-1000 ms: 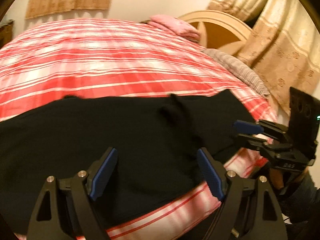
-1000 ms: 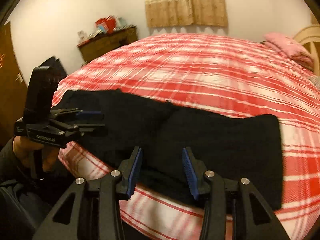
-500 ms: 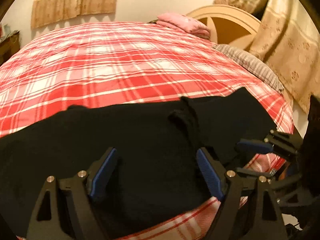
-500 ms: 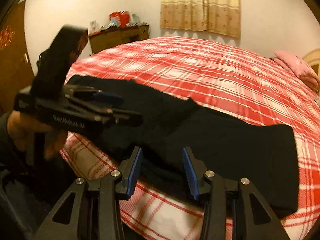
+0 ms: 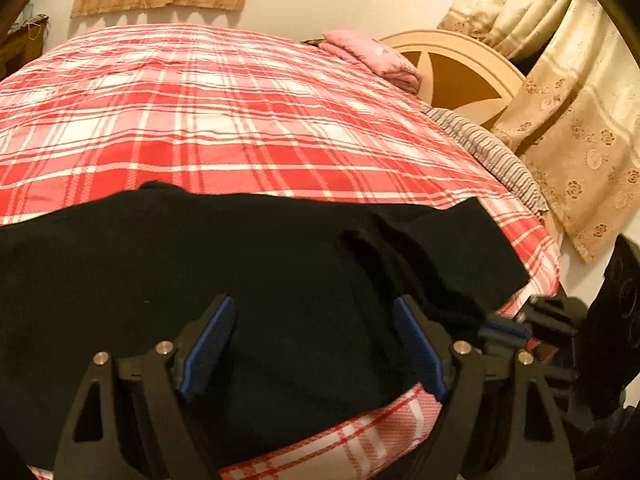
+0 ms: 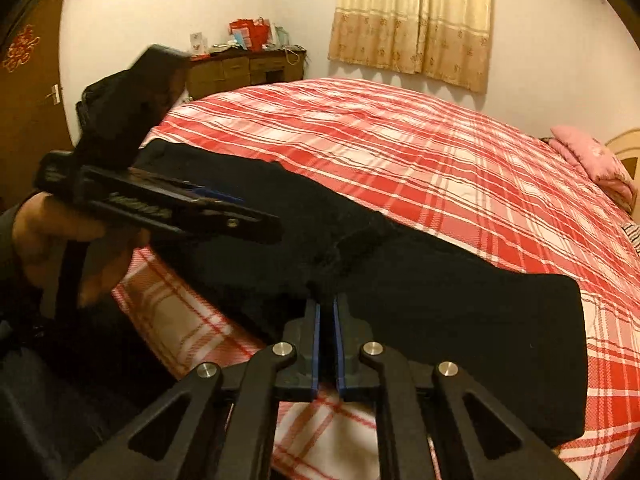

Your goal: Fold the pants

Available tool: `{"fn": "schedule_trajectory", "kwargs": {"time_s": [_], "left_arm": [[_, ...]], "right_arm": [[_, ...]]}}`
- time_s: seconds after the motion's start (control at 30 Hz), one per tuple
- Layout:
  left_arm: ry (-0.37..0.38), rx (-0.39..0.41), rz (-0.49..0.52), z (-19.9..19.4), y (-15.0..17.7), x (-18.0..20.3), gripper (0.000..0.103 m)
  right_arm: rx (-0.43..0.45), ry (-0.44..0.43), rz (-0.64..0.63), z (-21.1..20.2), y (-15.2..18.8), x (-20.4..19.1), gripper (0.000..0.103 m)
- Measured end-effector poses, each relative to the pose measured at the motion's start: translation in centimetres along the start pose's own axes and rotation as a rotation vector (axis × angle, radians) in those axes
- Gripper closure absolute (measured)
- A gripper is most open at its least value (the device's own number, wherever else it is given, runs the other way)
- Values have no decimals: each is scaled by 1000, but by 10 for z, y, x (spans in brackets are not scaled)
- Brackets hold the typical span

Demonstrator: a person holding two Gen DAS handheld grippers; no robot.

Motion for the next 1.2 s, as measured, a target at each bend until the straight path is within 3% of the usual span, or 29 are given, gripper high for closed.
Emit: {"fn": "schedule_trajectory", "kwargs": {"time_s": [0.13,0.27,0.43,0.57,0.63,0.67,0.73,0.83,0.87,0.9,1.03,1.2], "left_arm": [[56,-33,17,8,3,15,19],[88,-48,31,12,3,23,19],[110,-72,22,22,-1,30,19],[94,-105,48,33,-4,36,21],[89,-112,72,35,-6,42,29],[100,-122,87,38,-7,48,38],[108,-143,95,44,-8,55,46],[76,-154,116,54,-12,59,66],[70,-150,114,54,-13,58,85],[73,-148,115,53,-15,57,93],[88,-121,110,35,-20,50,94],[56,-90,101,10,-26,28,95]], "right_arm": [[-38,9,-14,19,12,-5,97],[-7,-14,10,11,6,-2,97],[-109,-20,-36,39,19,-12,96],[-89,-42,-40,23,16,-9,90],[-79,-74,-13,15,17,-2,74],[-68,-84,-6,10,17,2,66],[-29,-100,2,-3,18,10,65],[19,-138,43,-19,23,21,65],[30,-149,59,-21,24,24,65],[42,-162,75,-23,26,27,65],[72,-180,100,-27,27,33,65],[119,-175,101,-33,25,32,65]]}}
Point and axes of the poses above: each gripper's, at about its wrist camera, not at the fingertips, and z roughly the way its jaws point, x to its right, y to its underside, the point moved 7 cm from there along z, roughly the way its jaws point, and after that the axes turned 6 degrees about -x, right-handed, at the moved point
